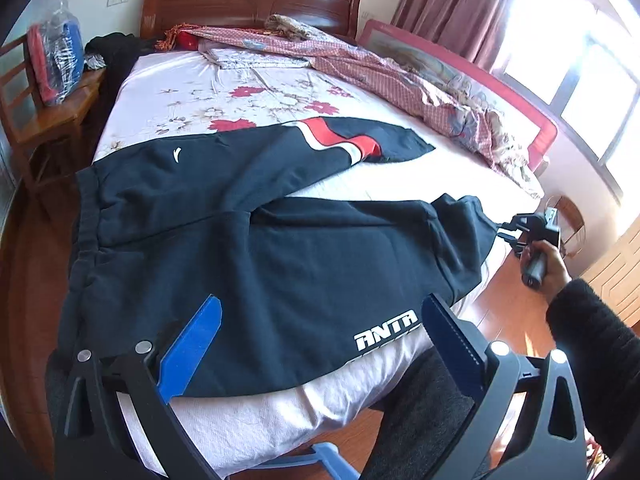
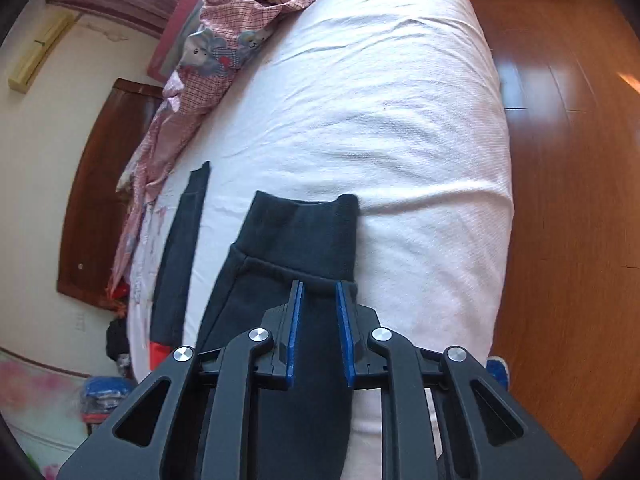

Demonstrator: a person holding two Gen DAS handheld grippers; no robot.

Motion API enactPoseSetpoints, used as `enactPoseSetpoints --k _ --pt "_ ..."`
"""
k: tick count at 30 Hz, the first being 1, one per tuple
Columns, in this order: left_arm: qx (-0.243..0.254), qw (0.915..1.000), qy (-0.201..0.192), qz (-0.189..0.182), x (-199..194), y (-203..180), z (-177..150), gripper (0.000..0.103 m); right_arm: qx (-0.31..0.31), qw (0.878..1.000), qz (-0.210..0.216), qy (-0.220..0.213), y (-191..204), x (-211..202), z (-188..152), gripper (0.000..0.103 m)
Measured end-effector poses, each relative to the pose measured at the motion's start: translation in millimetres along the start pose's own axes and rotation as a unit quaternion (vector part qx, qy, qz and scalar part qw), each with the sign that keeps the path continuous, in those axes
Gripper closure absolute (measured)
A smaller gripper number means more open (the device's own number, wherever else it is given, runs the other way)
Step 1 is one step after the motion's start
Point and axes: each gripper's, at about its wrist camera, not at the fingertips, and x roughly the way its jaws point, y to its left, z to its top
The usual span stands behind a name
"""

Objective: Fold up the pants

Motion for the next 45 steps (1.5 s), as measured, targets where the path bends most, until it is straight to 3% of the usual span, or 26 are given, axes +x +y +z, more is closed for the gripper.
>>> enactPoseSetpoints --k 2,8,11,13,14,15,20,24,28,29,31,33,35,37,39,41,42,43,44,45 --pt "-0.01 0.9999 0.006 0.006 3 2 0 0.002 0.021 1.0 -0.003 -0.001 -7 2 3 0.064" --pt "-0.028 0.999 0.034 0.012 26 10 1 0.002 -0.001 1.0 0.017 0.001 -7 13 4 0.064" --pt "-0.03 0.9984 0.047 0.013 35 11 0 0.002 -0.054 0.999 0.009 0.003 7 18 0 0.064" --pt "-0.029 0.9979 0.056 0.016 39 9 -2 0.002 -0.092 0.996 -0.003 0.0 18 21 -5 0.072" --pt "-0.03 0.9977 0.059 0.015 40 9 -2 0.002 -0.109 0.994 -0.011 -0.006 23 19 -6 0.085" --pt "-0.03 0.9976 0.061 0.015 41 8 -2 0.002 -0.126 0.992 -0.022 -0.011 28 18 -8 0.089" --pt "-0.03 0.9972 0.066 0.018 42 8 -3 0.002 -0.175 0.982 -0.02 -0.074 48 -14 -9 0.092" --pt "-0.035 0.9971 0.065 0.018 41 10 -3 0.002 -0.159 0.981 -0.017 -0.11 37 -39 -1 0.092" --pt "-0.038 0.9966 0.071 0.016 43 12 -4 0.002 -0.121 0.989 -0.033 -0.08 0 -20 4 0.092" --pt "-0.04 0.9964 0.073 0.015 44 12 -5 0.002 -0.107 0.991 -0.057 -0.064 -11 -11 4 0.092" --pt "-0.044 0.9963 0.073 0.014 43 14 -5 0.002 -0.098 0.99 -0.081 -0.054 -25 -3 -2 0.082" --pt "-0.048 0.9962 0.071 0.016 43 16 -4 0.002 -0.116 0.98 -0.142 -0.081 -22 -10 -10 0.062" --pt "-0.055 0.9959 0.069 0.017 44 20 -4 0.002 -0.102 0.976 -0.148 -0.126 -13 -30 -16 0.062" --pt "-0.064 0.9952 0.072 0.02 47 25 -4 0.002 -0.127 0.969 -0.143 -0.158 8 -46 -24 0.062" --pt "-0.074 0.9943 0.074 0.017 51 31 -3 0.002 -0.164 0.973 -0.087 -0.139 31 -46 -34 0.062" --pt "-0.079 0.9942 0.071 0.017 51 39 0 0.002 -0.185 0.981 -0.027 -0.051 45 -21 -49 0.059" --pt "-0.08 0.9943 0.068 0.017 50 46 3 0.002 -0.188 0.982 -0.029 -0.012 48 -4 -57 0.048" --pt "-0.081 0.9946 0.062 0.017 47 55 7 0.002 -0.193 0.98 -0.041 0.034 49 17 -67 0.047" --pt "-0.079 0.995 0.057 0.018 45 63 10 0.002 -0.211 0.975 -0.068 0.034 52 27 -76 0.047" --pt "-0.08 0.9952 0.055 0.019 42 76 14 0.002 -0.238 0.967 -0.086 0.004 61 25 -85 0.047"
